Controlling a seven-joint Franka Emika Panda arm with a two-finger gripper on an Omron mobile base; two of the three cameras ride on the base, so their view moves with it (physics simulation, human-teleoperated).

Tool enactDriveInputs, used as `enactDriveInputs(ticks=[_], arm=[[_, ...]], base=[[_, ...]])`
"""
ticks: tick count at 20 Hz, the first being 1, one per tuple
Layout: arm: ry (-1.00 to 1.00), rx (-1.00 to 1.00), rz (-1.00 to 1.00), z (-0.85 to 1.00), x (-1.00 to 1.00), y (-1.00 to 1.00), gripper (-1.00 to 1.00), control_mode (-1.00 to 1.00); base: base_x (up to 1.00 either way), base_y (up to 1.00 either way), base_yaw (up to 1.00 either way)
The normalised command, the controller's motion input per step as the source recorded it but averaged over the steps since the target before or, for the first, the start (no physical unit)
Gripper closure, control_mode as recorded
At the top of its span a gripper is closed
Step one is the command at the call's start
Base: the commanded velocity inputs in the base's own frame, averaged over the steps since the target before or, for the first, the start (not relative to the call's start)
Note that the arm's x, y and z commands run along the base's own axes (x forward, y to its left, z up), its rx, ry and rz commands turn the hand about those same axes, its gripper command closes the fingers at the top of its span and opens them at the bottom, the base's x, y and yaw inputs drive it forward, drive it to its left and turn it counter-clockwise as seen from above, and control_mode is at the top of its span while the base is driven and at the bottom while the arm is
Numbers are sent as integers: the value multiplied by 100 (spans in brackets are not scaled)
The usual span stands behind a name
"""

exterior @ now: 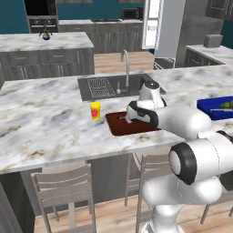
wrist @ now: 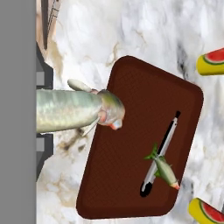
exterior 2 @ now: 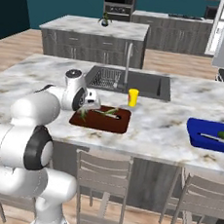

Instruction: Gather the potato and avocado from the fridge and place them on a tray on the dining counter. Then gather the fishs from the fridge and place them on the other tray.

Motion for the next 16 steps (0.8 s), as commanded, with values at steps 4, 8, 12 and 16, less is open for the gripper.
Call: enactDriveInputs(ticks=[4,8,12,16], arm=[[2,0,2,-42,30,0,100,-100],[0,0,2,-32,22,0,100,-100],[0,0,3,-28,20,0,100,-100],[0,0,3,-17,25,0,100,-100]], base=[[0,0,0],[0,0,0],[0,0,0],[0,0,0]])
